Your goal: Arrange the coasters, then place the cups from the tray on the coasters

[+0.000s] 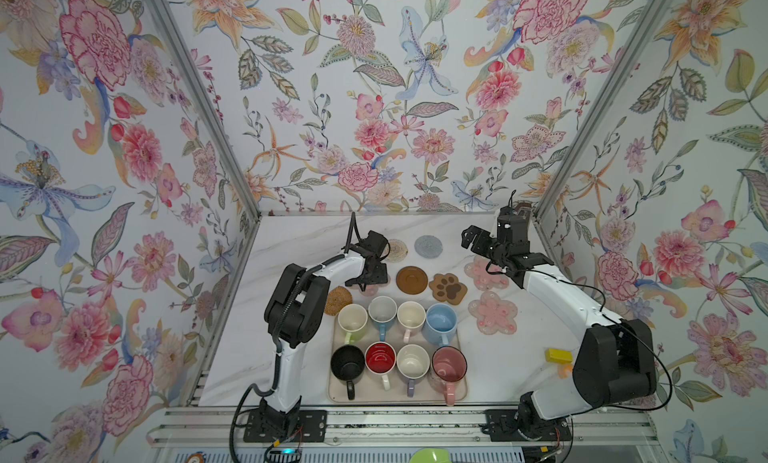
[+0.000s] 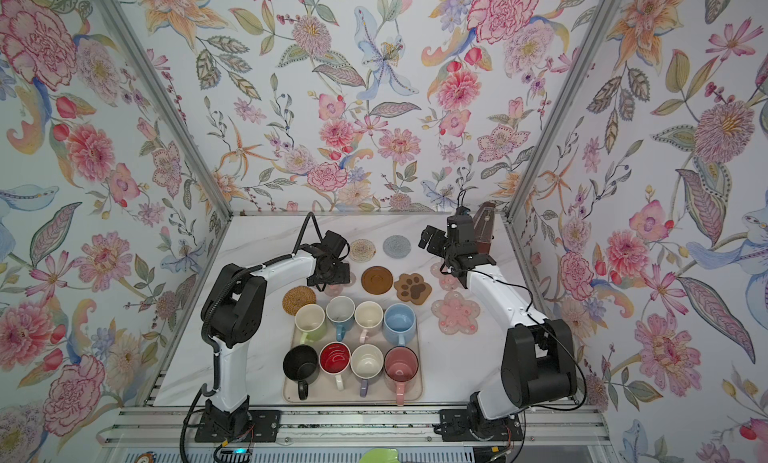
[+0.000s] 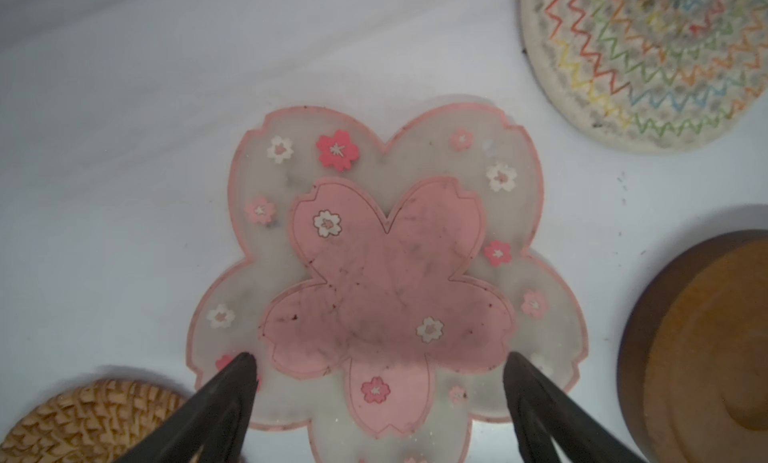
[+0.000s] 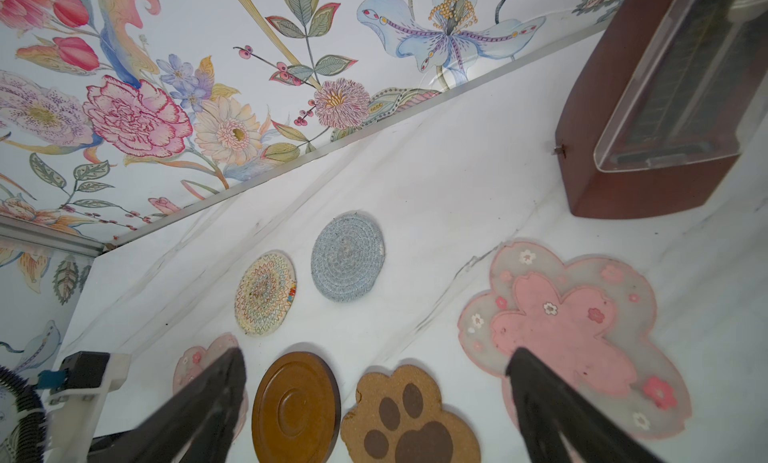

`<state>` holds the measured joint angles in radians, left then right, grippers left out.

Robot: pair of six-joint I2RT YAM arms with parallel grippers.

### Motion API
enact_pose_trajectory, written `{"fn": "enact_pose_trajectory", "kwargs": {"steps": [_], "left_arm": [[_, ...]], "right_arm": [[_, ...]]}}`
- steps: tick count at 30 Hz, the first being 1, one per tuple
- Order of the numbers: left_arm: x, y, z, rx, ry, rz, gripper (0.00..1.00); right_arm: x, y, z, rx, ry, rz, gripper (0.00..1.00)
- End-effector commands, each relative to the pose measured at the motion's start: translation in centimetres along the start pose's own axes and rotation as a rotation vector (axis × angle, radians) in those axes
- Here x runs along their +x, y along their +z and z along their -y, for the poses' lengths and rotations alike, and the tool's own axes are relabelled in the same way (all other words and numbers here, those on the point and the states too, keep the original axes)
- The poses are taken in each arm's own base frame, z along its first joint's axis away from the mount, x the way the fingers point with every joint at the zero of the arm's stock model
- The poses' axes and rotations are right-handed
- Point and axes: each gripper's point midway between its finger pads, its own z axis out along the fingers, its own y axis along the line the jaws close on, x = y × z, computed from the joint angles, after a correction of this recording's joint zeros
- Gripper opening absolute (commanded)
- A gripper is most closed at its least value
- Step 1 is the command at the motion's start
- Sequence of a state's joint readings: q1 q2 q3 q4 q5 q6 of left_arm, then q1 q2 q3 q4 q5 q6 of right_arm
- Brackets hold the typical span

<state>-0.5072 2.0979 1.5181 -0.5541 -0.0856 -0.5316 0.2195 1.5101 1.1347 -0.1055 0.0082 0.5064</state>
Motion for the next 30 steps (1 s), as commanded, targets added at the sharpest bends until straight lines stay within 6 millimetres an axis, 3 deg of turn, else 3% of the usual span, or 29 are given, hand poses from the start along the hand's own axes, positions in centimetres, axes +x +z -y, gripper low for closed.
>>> {"fn": "enact_pose_trajectory", "kwargs": {"steps": [1,6,12,22,25,30], "left_arm": [[-0.3,0.8,0.3,-0.031,0.027,-0.008,0.94],[-0.8,1.9,0.2,-0.062,0.057,-0.013,0.94],[-1.7,3.6,-1.5,-0.108,0.057,-0.026,0.94],[-6.9,3.5,-2.9,-0.108,0.029,0.045,0.94],[-8.6,2.0,-3.1,-0.093,0.021,0.089,0.94],[-10.4,-2.5,-2.9,-0.044,0.006,0.167,0.95]], "right_arm": [[-0.4,-0.9,0.6,0.015,0.003,0.017,0.99],[-0.5,-1.2,0.8,0.020,0.003,0.024,0.99],[-0.8,-1.5,1.0,0.023,0.008,0.033,0.99],[-0.7,-1.9,1.2,0.029,0.012,0.034,0.99],[-0.8,-2.1,1.2,0.029,0.012,0.035,0.99],[-0.8,-2.2,1.3,0.034,0.011,0.039,0.99]]}}
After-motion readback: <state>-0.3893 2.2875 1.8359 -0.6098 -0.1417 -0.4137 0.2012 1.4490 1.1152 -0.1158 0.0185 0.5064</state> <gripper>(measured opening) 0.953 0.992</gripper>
